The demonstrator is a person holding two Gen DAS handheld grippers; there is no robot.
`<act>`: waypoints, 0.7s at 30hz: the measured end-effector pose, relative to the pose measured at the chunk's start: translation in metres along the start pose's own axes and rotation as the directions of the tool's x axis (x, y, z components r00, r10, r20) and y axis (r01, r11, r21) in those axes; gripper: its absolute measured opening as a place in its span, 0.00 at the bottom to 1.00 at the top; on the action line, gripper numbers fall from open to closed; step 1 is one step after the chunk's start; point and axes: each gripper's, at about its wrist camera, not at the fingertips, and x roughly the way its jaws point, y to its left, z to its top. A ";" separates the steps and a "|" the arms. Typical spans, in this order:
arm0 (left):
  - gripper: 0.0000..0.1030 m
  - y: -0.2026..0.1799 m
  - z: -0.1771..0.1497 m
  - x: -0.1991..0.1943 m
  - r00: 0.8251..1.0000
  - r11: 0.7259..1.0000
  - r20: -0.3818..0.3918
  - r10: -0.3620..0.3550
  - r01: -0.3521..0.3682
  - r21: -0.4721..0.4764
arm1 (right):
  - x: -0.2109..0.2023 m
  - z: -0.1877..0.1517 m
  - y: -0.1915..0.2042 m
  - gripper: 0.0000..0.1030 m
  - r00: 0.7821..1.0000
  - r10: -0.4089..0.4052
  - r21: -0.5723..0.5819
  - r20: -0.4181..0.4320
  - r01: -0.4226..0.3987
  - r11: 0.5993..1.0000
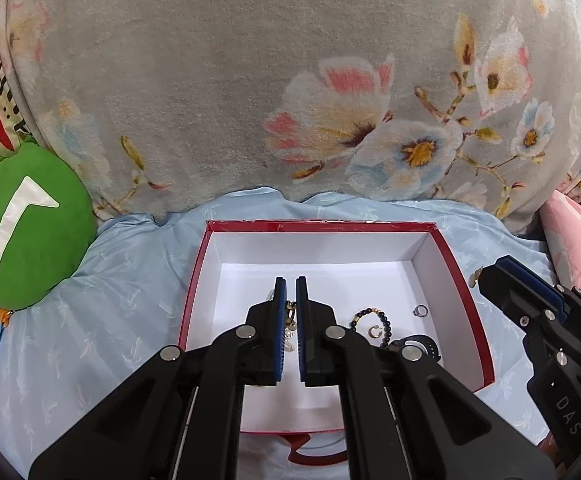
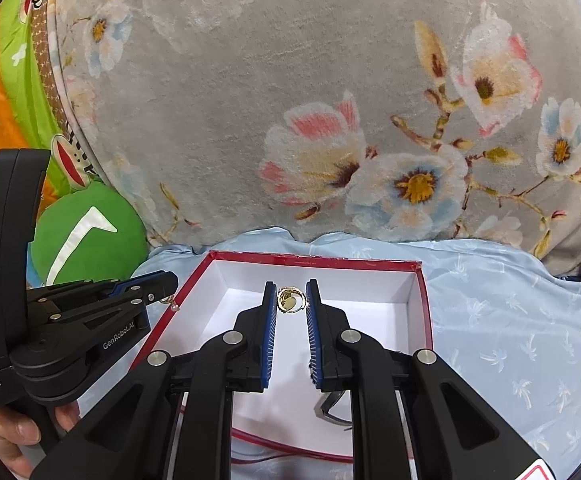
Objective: Organize jewelry
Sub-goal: 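Carry both earrings into the red box and open both tools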
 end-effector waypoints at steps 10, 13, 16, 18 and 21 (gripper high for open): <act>0.04 0.002 0.007 0.023 1.000 1.000 -0.016 0.007 -0.007 -0.004 | 0.026 0.000 -0.004 0.13 1.000 -0.005 0.002 -0.025 0.005 1.000; 0.04 0.002 0.008 0.029 1.000 1.000 -0.021 0.008 -0.008 -0.005 | 0.033 -0.001 -0.005 0.13 0.999 -0.004 0.002 -0.032 0.004 1.000; 0.04 0.003 0.008 0.035 1.000 1.000 -0.025 0.009 -0.009 -0.009 | 0.039 -0.002 -0.006 0.13 0.999 -0.005 0.004 -0.040 0.005 1.000; 0.04 0.004 0.009 0.039 1.000 1.000 -0.029 0.010 -0.010 -0.012 | 0.043 -0.003 -0.007 0.13 0.999 -0.005 0.005 -0.044 0.006 1.000; 0.04 0.006 0.009 0.044 0.999 1.000 -0.034 0.012 -0.013 -0.015 | 0.049 -0.005 -0.008 0.13 0.999 -0.005 0.010 -0.050 0.006 1.000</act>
